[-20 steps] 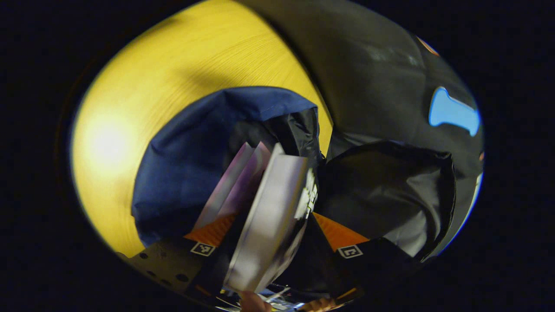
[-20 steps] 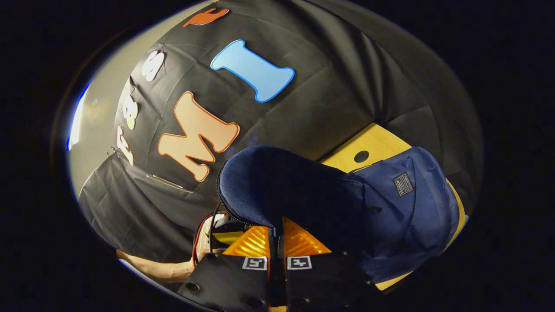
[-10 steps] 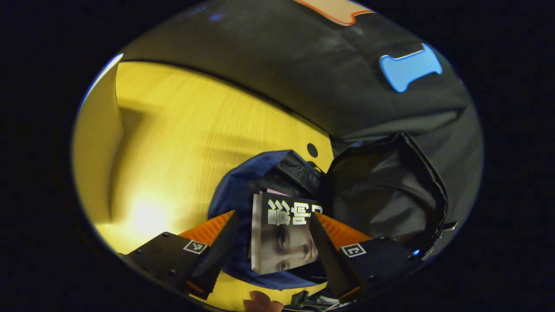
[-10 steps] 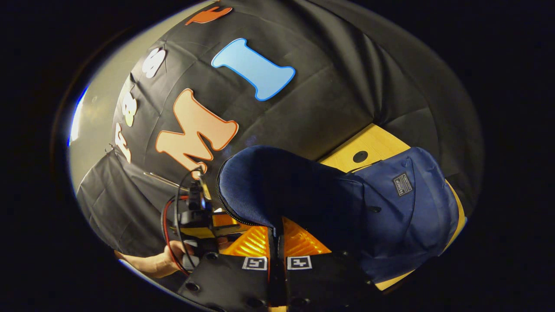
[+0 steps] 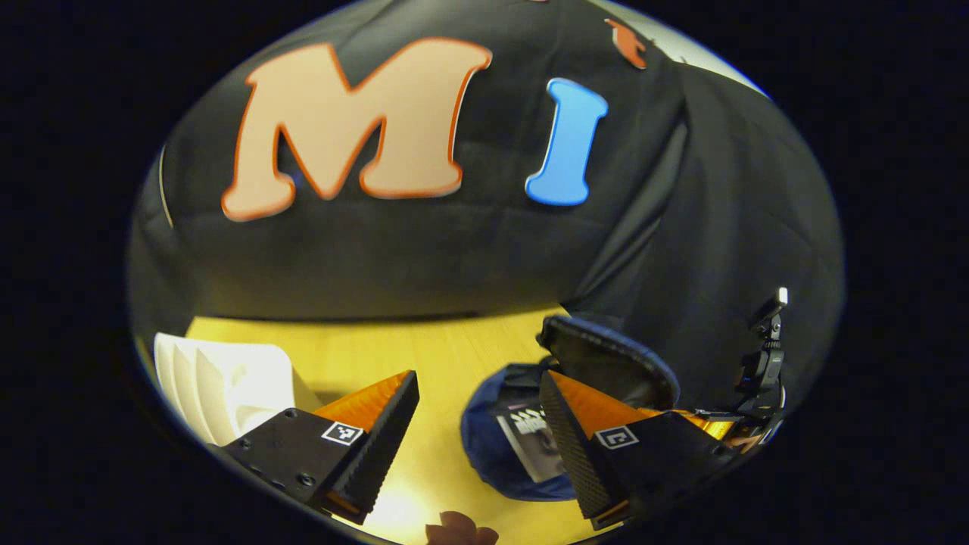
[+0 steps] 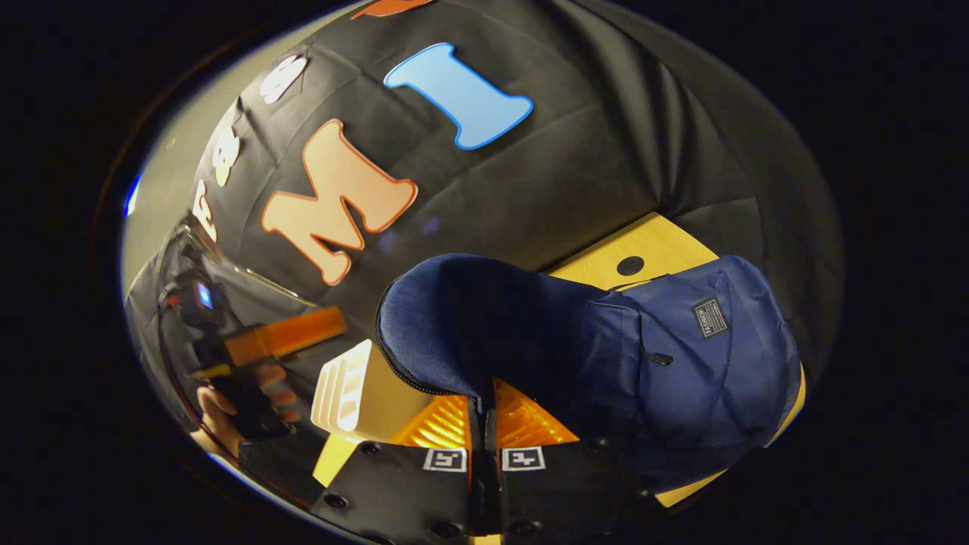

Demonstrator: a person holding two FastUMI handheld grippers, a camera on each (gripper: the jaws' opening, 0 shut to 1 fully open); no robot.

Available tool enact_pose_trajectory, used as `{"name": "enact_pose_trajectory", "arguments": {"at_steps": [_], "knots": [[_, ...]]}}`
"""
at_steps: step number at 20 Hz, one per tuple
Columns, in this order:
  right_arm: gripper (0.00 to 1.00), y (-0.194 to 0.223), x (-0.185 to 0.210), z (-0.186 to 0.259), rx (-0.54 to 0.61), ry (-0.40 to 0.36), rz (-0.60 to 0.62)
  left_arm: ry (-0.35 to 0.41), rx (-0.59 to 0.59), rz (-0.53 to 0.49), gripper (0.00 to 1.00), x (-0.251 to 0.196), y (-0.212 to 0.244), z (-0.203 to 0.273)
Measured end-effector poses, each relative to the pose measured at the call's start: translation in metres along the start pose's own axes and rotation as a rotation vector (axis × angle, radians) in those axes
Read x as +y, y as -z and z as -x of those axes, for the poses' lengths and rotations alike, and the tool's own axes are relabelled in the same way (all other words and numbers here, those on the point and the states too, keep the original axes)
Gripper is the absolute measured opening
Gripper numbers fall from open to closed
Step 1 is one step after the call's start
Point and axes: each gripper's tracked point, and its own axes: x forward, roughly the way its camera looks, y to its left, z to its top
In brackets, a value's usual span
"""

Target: Open the schoolbag, grab two books from the bookshelf and put them into the schoolbag.

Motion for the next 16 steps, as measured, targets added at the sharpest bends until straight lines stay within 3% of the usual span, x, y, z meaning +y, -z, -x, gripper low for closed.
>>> {"name": "enact_pose_trajectory", "arguments": {"at_steps": [3,7,13,16], "knots": [[0.03,0.017,0.003,-0.011,0.038,0.055,0.079,-0.06,-0.046,-0.081,0.94,0.011,-0.017,0.021],[0.05,0.056,0.002,-0.028,0.131,0.136,0.218,-0.163,-0.134,-0.082,0.93,0.043,-0.037,0.047],[0.05,0.088,-0.006,-0.038,0.21,0.238,0.348,-0.238,-0.248,-0.096,0.93,0.081,-0.069,0.1],[0.15,0.097,-0.005,-0.039,0.215,0.24,0.346,-0.275,-0.251,-0.069,0.92,0.103,-0.065,0.117]]}}
